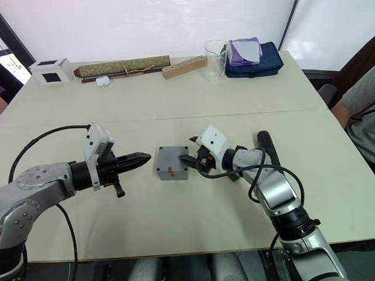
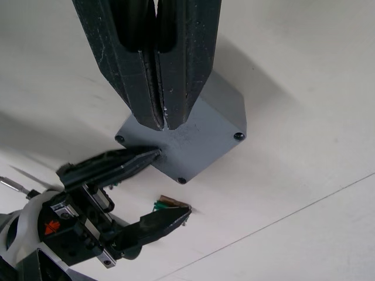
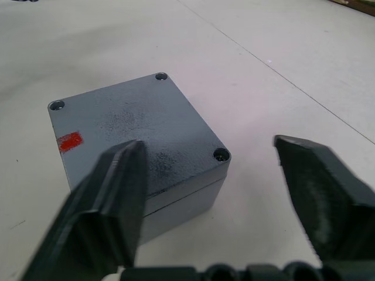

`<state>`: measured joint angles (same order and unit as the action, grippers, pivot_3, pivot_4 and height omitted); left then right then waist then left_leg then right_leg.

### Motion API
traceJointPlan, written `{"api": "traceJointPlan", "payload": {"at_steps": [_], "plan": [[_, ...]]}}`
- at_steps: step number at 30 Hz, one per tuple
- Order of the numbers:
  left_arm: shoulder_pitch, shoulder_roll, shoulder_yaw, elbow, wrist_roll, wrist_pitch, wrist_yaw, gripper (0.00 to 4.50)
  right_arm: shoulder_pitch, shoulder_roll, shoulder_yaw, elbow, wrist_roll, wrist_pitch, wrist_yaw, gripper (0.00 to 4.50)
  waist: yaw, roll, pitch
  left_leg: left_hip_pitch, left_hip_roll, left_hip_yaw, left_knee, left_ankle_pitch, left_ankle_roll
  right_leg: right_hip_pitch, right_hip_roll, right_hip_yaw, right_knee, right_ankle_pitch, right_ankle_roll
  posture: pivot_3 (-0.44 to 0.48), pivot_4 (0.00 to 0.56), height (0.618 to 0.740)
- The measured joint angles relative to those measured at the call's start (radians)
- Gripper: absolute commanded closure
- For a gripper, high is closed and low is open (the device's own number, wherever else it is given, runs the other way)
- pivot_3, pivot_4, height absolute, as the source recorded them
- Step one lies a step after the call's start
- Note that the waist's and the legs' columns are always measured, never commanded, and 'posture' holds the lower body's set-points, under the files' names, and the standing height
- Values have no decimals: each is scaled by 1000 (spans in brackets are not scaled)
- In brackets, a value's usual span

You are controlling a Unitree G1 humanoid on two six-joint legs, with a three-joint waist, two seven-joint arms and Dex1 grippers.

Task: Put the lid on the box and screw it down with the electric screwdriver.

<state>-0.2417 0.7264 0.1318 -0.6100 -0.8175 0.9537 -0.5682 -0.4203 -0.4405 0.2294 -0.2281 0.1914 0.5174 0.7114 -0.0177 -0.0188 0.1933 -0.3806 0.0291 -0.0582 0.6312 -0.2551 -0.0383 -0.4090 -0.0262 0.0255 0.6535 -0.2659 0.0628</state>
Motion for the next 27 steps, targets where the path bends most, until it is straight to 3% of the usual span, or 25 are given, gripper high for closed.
{"api": "traceJointPlan", "payload": {"at_steps": [9, 14, 20, 25, 27], "plan": [[-9, 1, 0, -1, 0, 0, 5, 4500, -14, -10, -30, -30, 32, 49, 3, 43, 1, 0, 0, 0, 0, 0, 0, 0, 0, 0, 0, 0, 0, 0, 0, 0, 150, 740], [-54, 1, -10, 0, 0, -4, -5, 4500, -31, -63, -143, -128, 141, 164, 21, 43, 4, 0, 0, -1, 0, 0, 0, 0, 0, 0, -1, 0, 0, 0, 0, 0, 150, 740], [-134, -3, -32, 2, -28, -3, -33, 4500, -111, -180, -316, -186, 297, 361, 28, 43, 2, 0, 0, -1, 0, 0, 0, 0, 0, 0, 0, 0, 0, 0, 0, 0, 150, 740], [-197, 18, -78, 14, -36, -2, -101, 4500, -223, -330, -426, -131, 368, 532, 13, 43, 1, 2, 1, -3, 0, 0, 1, 0, 0, -2, 0, 0, 0, 0, 0, 0, 150, 740], [-214, 42, -106, 13, -35, -2, -137, 4500, -295, -417, -430, -64, 387, 701, -4, 43, 1, 2, 2, -5, 0, 0, 1, 0, 0, -3, 0, 0, 0, 0, -1, 0, 150, 740]]}}
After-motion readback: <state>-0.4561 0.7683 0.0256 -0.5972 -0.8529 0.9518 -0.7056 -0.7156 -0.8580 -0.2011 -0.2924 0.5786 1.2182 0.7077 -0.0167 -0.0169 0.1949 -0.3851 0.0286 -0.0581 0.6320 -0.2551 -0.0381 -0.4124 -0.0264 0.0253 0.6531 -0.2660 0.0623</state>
